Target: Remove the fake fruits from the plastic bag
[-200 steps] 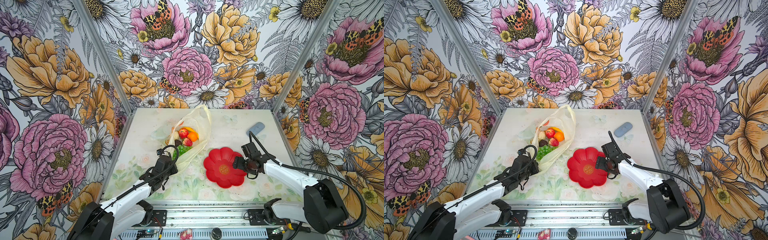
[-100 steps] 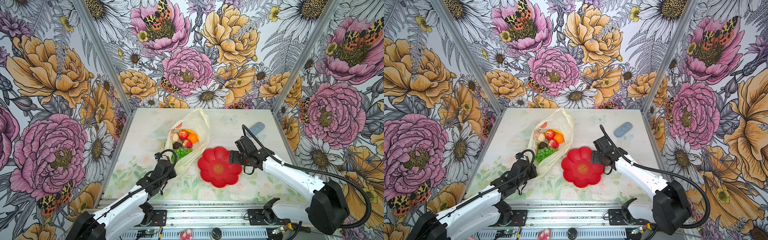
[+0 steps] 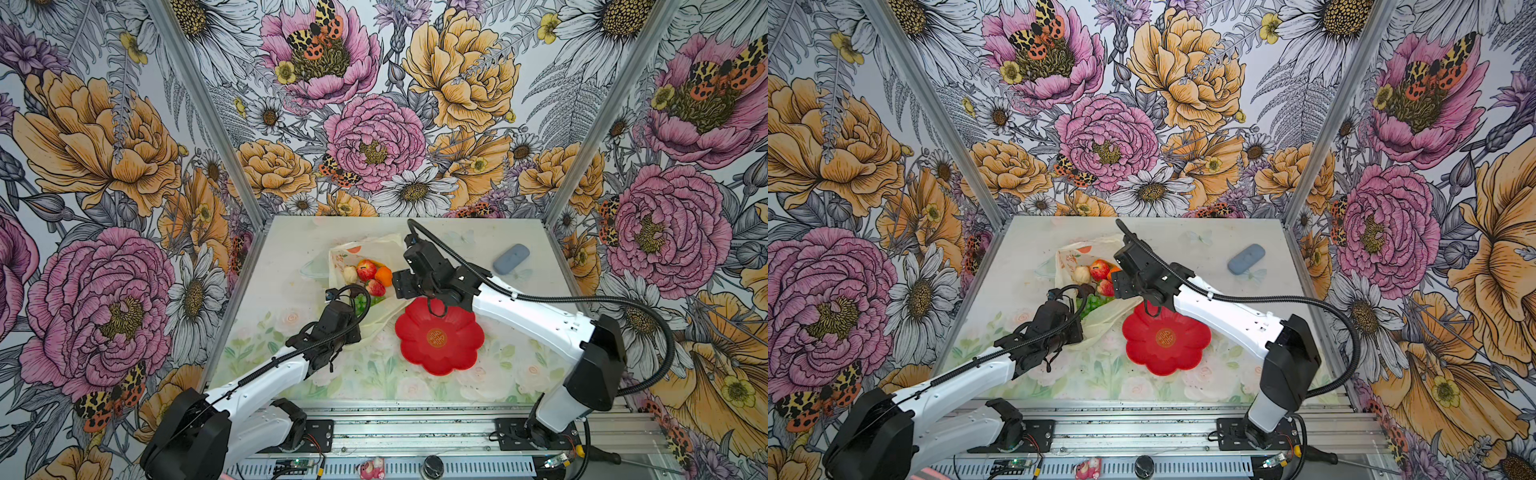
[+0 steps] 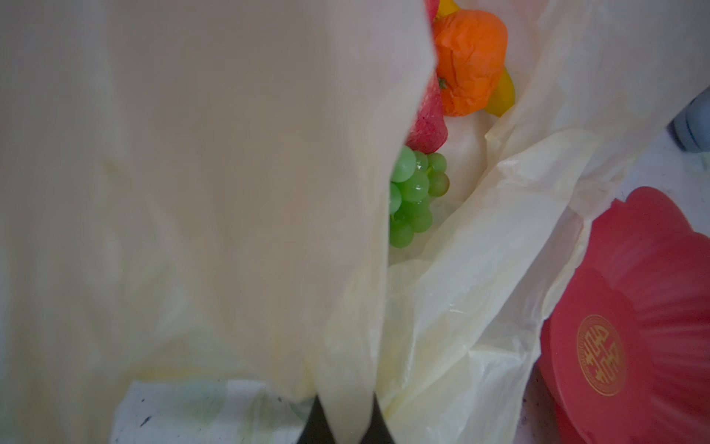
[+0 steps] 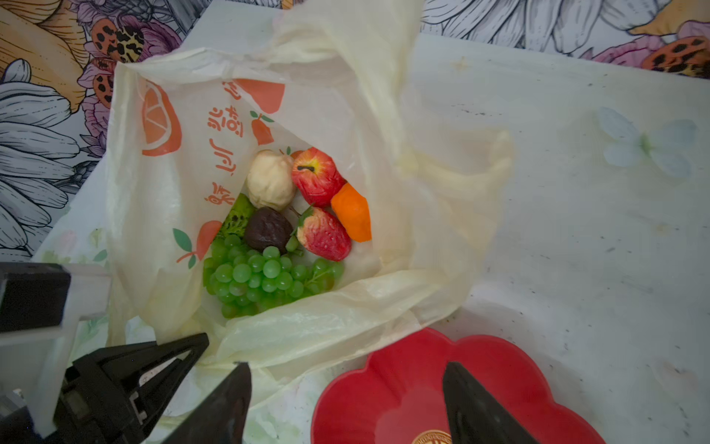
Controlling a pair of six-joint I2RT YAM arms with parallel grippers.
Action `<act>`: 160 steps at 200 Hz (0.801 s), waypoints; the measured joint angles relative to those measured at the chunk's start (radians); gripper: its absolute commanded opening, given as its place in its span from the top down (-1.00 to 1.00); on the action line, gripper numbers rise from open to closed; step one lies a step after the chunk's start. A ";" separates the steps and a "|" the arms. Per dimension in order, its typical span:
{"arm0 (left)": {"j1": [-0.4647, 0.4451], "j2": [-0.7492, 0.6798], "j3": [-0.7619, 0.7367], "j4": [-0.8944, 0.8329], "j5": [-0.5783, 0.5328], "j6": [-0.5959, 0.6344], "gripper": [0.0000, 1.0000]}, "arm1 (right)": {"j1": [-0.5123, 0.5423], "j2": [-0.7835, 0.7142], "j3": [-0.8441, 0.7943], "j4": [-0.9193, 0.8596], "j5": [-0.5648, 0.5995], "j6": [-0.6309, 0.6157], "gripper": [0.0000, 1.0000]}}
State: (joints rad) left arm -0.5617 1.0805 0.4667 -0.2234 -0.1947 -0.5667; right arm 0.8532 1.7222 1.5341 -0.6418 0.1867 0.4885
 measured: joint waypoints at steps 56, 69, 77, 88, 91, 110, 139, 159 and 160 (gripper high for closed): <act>0.001 -0.045 -0.046 0.050 0.004 0.024 1.00 | 0.005 0.328 0.253 0.007 -0.067 -0.019 -0.48; 0.002 -0.049 -0.048 0.055 0.005 0.024 1.00 | -0.001 0.386 0.311 0.008 -0.069 -0.015 -0.47; 0.004 -0.050 -0.050 0.058 0.008 0.024 1.00 | -0.005 0.422 0.349 0.011 -0.068 -0.010 -0.47; 0.006 -0.051 -0.056 0.065 0.015 0.023 1.00 | -0.010 0.470 0.401 0.014 -0.068 -0.006 -0.48; 0.008 -0.051 -0.058 0.065 0.019 0.023 1.00 | -0.011 0.482 0.414 0.015 -0.067 -0.004 -0.47; 0.020 -0.055 -0.066 0.071 0.031 0.023 1.00 | -0.022 0.556 0.492 0.021 -0.063 0.005 -0.47; 0.054 -0.077 -0.071 0.078 0.054 0.016 1.00 | -0.037 0.648 0.596 0.024 -0.047 0.021 -0.49; 0.071 -0.093 -0.084 0.095 0.070 0.016 1.00 | -0.048 0.695 0.651 0.026 -0.034 0.028 -0.51; 0.071 -0.093 -0.084 0.095 0.070 0.015 1.00 | -0.048 0.698 0.655 0.026 -0.034 0.029 -0.51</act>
State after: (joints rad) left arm -0.4904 0.9878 0.3828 -0.1287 -0.1246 -0.5514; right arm 0.8047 2.4199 2.1891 -0.6163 0.1532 0.5179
